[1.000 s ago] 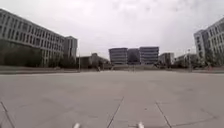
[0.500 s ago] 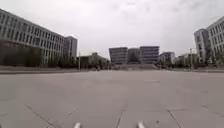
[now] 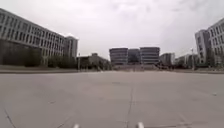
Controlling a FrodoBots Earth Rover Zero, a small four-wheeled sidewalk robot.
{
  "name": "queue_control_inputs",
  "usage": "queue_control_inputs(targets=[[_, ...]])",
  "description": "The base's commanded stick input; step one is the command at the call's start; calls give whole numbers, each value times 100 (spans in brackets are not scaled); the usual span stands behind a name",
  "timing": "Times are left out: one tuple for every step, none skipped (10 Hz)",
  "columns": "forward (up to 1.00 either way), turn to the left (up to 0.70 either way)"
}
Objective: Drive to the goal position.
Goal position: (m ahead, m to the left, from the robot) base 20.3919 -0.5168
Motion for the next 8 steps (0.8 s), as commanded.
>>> queue_control_inputs(targets=[[85, 0], [85, 0], [85, 0], [85, 0], [85, 0], [85, 0], [85, 0], [85, 0]])
